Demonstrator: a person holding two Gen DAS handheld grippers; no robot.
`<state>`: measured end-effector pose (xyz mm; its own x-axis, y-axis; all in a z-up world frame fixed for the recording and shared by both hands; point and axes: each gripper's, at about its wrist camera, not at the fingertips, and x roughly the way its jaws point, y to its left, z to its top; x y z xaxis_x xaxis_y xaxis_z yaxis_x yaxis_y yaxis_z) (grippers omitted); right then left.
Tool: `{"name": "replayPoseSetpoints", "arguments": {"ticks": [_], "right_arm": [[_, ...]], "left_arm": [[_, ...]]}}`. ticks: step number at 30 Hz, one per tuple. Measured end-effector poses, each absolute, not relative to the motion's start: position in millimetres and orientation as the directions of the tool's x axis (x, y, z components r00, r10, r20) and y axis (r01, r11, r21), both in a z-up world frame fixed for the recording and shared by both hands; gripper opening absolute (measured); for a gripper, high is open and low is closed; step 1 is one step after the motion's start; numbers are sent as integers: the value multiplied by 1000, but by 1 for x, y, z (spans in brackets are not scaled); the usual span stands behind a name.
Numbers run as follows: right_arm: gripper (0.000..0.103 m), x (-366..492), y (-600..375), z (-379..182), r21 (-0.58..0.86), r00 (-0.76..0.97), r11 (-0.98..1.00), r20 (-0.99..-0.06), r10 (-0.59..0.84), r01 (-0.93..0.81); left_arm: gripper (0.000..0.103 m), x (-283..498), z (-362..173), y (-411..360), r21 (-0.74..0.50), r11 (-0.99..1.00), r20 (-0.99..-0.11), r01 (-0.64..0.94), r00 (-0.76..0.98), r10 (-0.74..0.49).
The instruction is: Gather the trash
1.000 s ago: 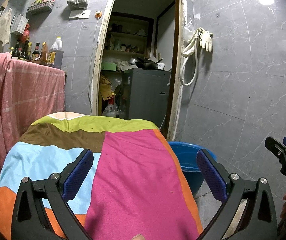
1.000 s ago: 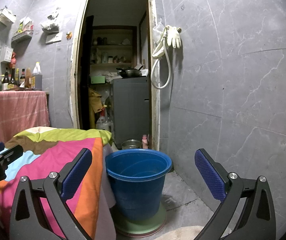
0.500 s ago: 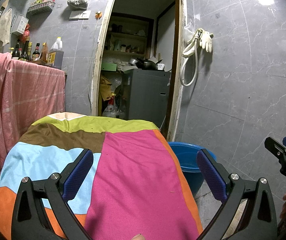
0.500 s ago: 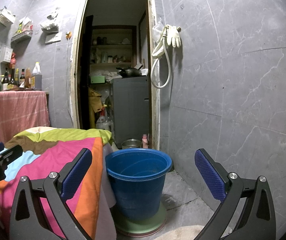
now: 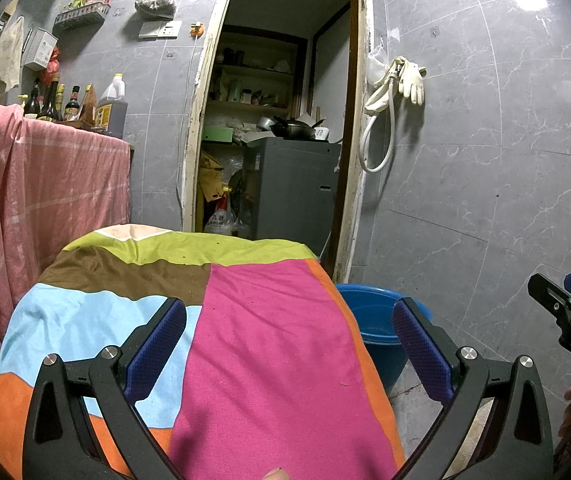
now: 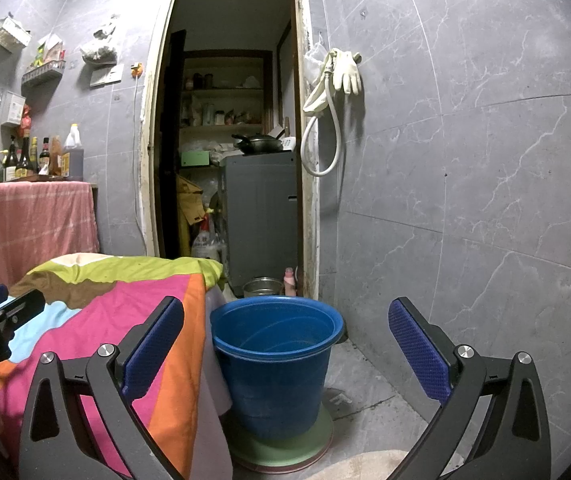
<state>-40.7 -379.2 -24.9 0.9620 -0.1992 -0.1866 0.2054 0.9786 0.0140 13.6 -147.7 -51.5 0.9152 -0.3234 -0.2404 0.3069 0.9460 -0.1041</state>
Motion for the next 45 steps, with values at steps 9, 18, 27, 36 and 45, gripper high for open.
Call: {"name": "replayPoseSetpoints", "arguments": {"ticks": [9, 18, 27, 36, 45], "right_arm": [[103, -41, -378, -25, 13, 962, 978, -186, -200, 206], [103, -41, -377, -24, 13, 962, 978, -186, -201, 207], [103, -41, -376, -25, 13, 961, 978, -187, -202, 208], [103, -41, -377, -25, 14, 961, 978, -189, -201, 208], [103, -40, -378, -25, 14, 961, 978, -189, -201, 207]], "left_arm": [[101, 14, -52, -146, -104, 946, -241, 308, 915, -324], [101, 13, -52, -146, -105, 945, -240, 309, 914, -326], [101, 14, -53, -147, -105, 946, -241, 308, 915, -324], [101, 13, -53, -146, -104, 949, -239, 298, 919, -315], [101, 11, -52, -148, -99, 951, -235, 291, 922, -307]]}}
